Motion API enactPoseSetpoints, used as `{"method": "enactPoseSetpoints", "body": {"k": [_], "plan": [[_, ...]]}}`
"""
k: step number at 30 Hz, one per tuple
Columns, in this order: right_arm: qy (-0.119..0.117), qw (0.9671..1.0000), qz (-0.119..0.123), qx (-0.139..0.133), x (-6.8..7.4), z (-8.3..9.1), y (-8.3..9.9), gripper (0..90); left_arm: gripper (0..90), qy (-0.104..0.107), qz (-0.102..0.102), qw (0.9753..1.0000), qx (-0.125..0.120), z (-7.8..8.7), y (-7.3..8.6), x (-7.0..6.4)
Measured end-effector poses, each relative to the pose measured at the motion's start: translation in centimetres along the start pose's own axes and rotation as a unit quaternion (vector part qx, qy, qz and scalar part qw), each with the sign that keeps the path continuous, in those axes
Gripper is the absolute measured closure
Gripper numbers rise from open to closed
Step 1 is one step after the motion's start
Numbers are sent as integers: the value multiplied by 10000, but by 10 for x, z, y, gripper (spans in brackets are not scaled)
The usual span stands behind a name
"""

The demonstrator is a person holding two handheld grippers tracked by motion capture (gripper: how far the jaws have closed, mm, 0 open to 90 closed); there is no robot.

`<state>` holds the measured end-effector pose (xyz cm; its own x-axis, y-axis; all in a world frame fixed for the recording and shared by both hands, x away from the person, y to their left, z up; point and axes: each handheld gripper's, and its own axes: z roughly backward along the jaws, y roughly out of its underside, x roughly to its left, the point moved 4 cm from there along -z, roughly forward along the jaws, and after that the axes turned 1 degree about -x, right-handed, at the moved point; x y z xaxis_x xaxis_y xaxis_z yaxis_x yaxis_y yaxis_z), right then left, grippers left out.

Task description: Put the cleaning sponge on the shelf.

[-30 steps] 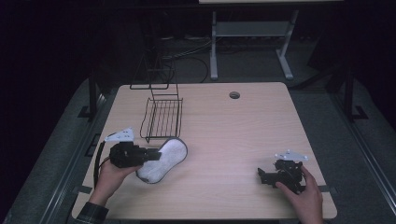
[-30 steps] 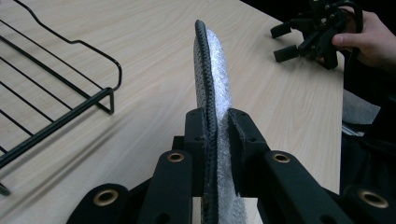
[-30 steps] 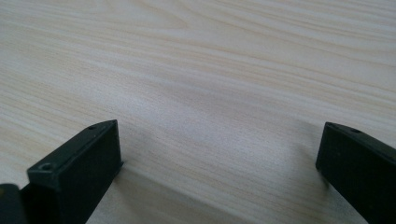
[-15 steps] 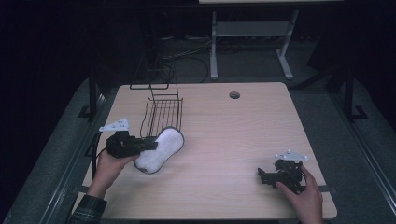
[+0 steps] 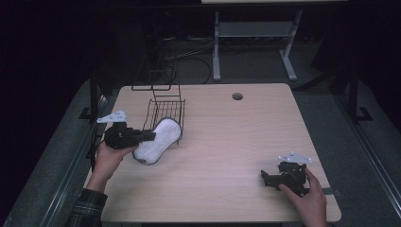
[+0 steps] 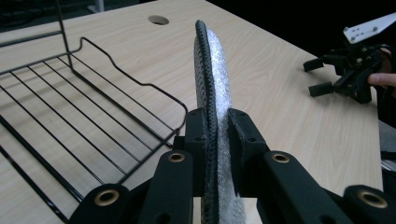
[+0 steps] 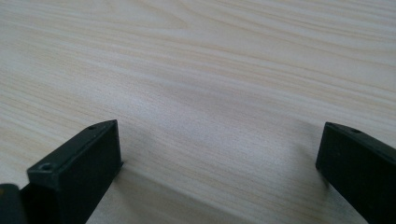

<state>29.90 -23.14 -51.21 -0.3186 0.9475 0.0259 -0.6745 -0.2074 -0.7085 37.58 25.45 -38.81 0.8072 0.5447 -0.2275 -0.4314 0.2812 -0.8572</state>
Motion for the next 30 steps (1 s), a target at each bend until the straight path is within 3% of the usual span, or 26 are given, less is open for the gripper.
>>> {"method": "enactPoseSetpoints", "body": {"k": [12,25,30], "plan": [[3,10000,-6,-2,0,0,0,0,789,-158,32,9996,-212,-2,-18,24],[9,10000,-8,-4,0,0,0,0,790,-277,73,9993,-222,-5,-36,51],[10,10000,-8,-5,0,0,0,0,790,-312,184,9990,-254,-9,-39,62]]}}
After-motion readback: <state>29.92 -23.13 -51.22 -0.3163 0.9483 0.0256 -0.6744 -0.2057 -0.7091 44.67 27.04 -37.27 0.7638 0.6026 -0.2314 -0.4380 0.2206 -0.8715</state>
